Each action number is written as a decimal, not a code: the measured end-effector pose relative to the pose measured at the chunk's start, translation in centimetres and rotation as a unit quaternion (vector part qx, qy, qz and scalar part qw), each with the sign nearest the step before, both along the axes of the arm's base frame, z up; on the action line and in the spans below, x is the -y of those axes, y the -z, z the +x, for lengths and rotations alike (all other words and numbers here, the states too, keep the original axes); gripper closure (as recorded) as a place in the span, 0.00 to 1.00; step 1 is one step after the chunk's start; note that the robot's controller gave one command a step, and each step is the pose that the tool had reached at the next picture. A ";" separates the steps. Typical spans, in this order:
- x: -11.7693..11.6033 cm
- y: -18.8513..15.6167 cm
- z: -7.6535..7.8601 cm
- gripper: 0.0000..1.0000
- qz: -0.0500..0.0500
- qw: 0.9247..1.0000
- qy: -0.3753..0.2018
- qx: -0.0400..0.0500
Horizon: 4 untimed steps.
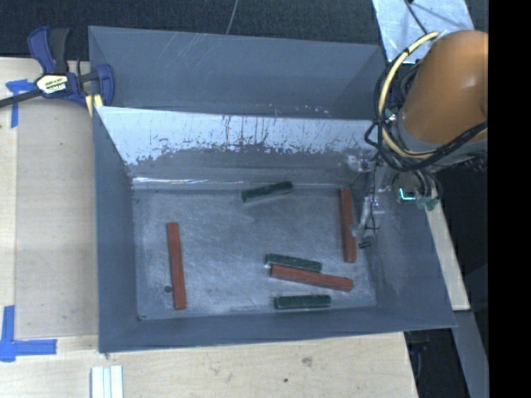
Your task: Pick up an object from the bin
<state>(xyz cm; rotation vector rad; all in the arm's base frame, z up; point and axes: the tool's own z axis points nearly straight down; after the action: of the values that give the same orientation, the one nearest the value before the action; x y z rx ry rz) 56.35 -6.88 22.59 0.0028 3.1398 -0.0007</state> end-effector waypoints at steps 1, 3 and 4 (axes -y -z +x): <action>0.0 -0.1 0.1 0.00 0.000 1.000 -0.001 0.001; -3.1 9.4 -2.1 0.00 0.000 0.987 -0.162 0.001; -2.4 11.9 -3.6 0.00 0.000 0.995 -0.097 0.000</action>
Offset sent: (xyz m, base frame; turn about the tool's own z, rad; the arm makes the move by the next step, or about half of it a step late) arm 0.0375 0.0523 -0.1067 -0.1964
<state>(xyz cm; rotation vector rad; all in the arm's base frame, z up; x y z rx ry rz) 52.72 -4.49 10.69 -0.3032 3.1245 -0.0008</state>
